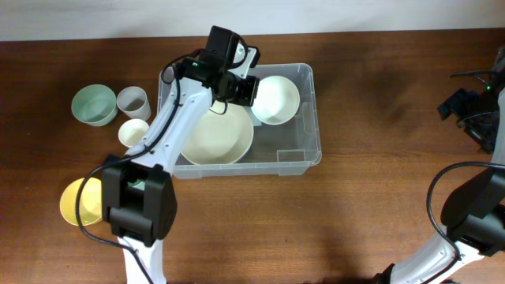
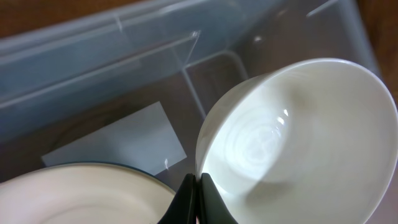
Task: Pack container
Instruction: 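Lift the white bowl and carry it right into the container, then release the white bowl in the container's right side and return left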
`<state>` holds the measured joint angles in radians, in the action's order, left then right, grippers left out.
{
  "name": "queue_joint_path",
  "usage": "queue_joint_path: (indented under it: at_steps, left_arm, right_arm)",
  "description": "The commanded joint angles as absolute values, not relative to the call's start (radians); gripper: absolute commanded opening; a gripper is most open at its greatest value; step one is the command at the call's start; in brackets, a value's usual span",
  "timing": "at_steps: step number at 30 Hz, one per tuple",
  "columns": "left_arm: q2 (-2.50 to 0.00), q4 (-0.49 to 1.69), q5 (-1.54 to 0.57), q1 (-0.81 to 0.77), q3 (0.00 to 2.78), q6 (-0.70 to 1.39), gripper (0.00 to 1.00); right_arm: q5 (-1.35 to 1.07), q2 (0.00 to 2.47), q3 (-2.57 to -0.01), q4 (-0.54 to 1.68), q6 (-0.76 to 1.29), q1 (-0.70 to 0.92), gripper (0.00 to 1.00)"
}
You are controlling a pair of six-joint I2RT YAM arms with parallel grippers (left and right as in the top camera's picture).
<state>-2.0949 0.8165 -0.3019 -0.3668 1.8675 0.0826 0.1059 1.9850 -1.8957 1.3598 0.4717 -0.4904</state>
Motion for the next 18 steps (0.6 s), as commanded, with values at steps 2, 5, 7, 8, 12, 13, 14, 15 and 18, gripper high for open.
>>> queue_joint_path:
  at_steps: [2, 5, 7, 8, 12, 13, 14, 15, 18]
  left_arm:
    - [-2.163, 0.811, -0.299, -0.373, 1.864, 0.062, 0.01]
    - [-2.179, 0.804, -0.299, -0.373, 1.864, 0.062, 0.01]
    - [-2.183, 0.799, -0.299, -0.373, 1.864, 0.062, 0.01]
    - [-2.184, 0.799, -0.299, -0.373, 1.864, 0.062, 0.01]
    - [-2.184, 0.803, -0.3, -0.381, 1.864, 0.062, 0.01]
    - [-2.184, 0.804, -0.302, -0.386, 1.864, 0.062, 0.01]
    - [-2.184, 0.804, -0.303, -0.394, 1.864, 0.062, 0.01]
    - [-2.184, 0.804, -0.302, -0.401, 1.864, 0.062, 0.01]
    - [-2.184, 0.803, -0.291, -0.429, 1.864, 0.051, 0.02]
  right_arm:
    - [0.108, 1.985, -1.893, 1.36, 0.48, -0.489, 0.99]
    - [0.108, 1.985, -1.893, 1.36, 0.48, -0.489, 0.99]
    - [0.108, 1.985, -1.893, 1.36, 0.48, -0.489, 0.99]
    - [0.108, 1.985, -1.893, 1.36, 0.48, -0.489, 0.99]
    - [0.108, 1.985, -1.893, 1.36, 0.48, -0.489, 0.99]
    - [0.108, 1.985, -1.893, 1.36, 0.48, -0.489, 0.99]
    - [0.108, 1.985, -1.893, 1.36, 0.48, -0.489, 0.99]
    - [0.108, 1.985, -1.893, 1.36, 0.48, -0.489, 0.99]
    - [0.108, 1.985, -1.893, 1.36, 0.48, -0.489, 0.99]
